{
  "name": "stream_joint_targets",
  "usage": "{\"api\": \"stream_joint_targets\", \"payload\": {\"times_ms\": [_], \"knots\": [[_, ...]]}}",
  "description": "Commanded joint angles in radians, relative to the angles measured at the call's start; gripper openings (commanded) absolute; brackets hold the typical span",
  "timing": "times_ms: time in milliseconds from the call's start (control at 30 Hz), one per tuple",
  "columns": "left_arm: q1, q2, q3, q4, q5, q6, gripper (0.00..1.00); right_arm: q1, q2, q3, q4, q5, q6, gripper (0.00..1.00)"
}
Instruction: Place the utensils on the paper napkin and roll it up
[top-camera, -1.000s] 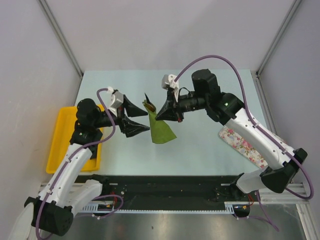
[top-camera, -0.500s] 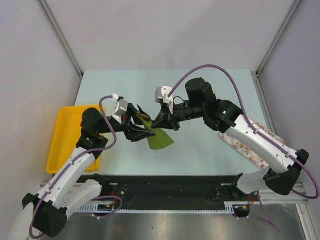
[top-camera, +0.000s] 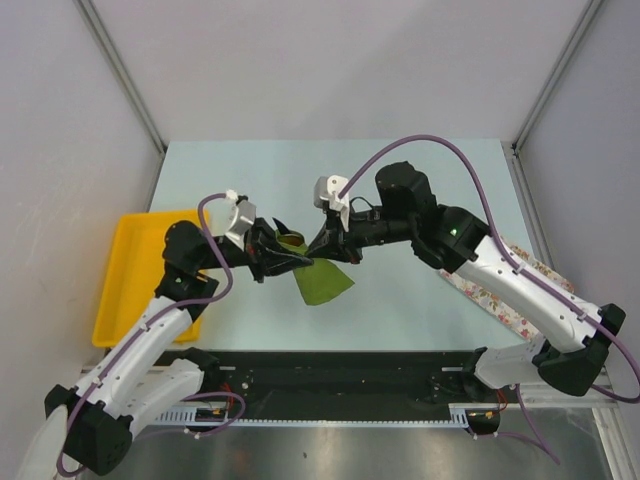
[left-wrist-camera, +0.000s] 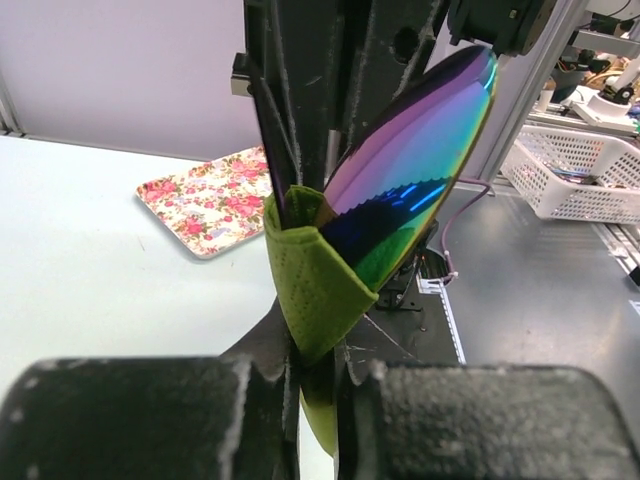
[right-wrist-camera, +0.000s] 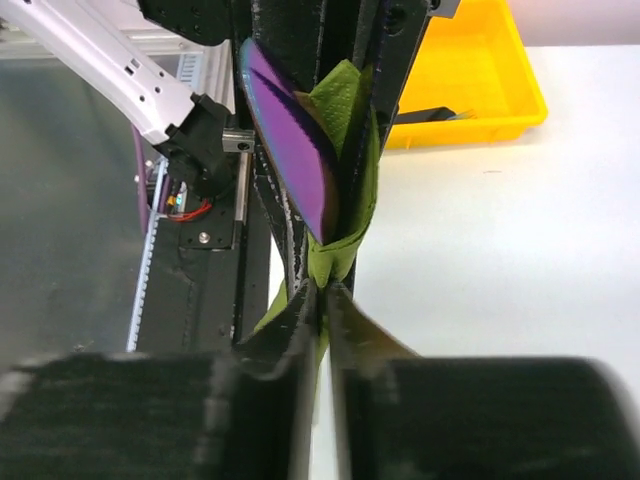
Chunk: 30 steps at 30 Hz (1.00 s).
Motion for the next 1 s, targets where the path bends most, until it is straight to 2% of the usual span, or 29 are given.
{"api": "stream_joint_targets", "payload": {"times_ms": [0,33,133,300,467,667,767,800,867,900,967], "knots": [[0.003,0.015,0.030,-0.029,0.000,0.018,0.00,-0.002,-0.068,0.019,0.091,0.047,0.040,0.31],[0.006,0.016,0.036,-0.031,0.003,0.013,0.00,-0.005,-0.069,0.019,0.065,0.057,0.040,0.52],[0.020,0.022,0.062,-0.058,0.005,0.024,0.00,-0.020,-0.088,0.020,-0.016,0.077,0.031,0.76],[0.031,0.036,0.102,-0.114,0.024,0.055,0.00,-0.040,-0.114,-0.010,-0.209,0.077,-0.032,0.77],[0.039,0.038,0.113,-0.106,0.041,0.041,0.00,-0.069,-0.148,-0.098,-0.268,0.066,-0.055,0.73],[0.039,0.047,0.127,-0.101,0.047,0.006,0.00,-0.088,-0.132,-0.142,-0.285,0.031,-0.067,0.60],[0.037,0.053,0.131,-0.088,0.052,-0.005,0.00,-0.091,-0.111,-0.138,-0.289,0.021,-0.078,0.42],[0.037,0.055,0.133,-0.081,0.057,-0.010,0.00,-0.094,-0.108,-0.136,-0.286,0.018,-0.081,0.26],[0.037,0.055,0.133,-0.068,0.060,-0.025,0.00,-0.102,-0.094,-0.133,-0.273,0.012,-0.072,0.12],[0.037,0.056,0.133,-0.062,0.061,-0.029,0.00,-0.108,-0.091,-0.130,-0.260,0.008,-0.066,0.00],[0.036,0.055,0.131,-0.046,0.063,-0.043,0.00,-0.118,-0.077,-0.127,-0.250,-0.005,-0.057,0.00]]}}
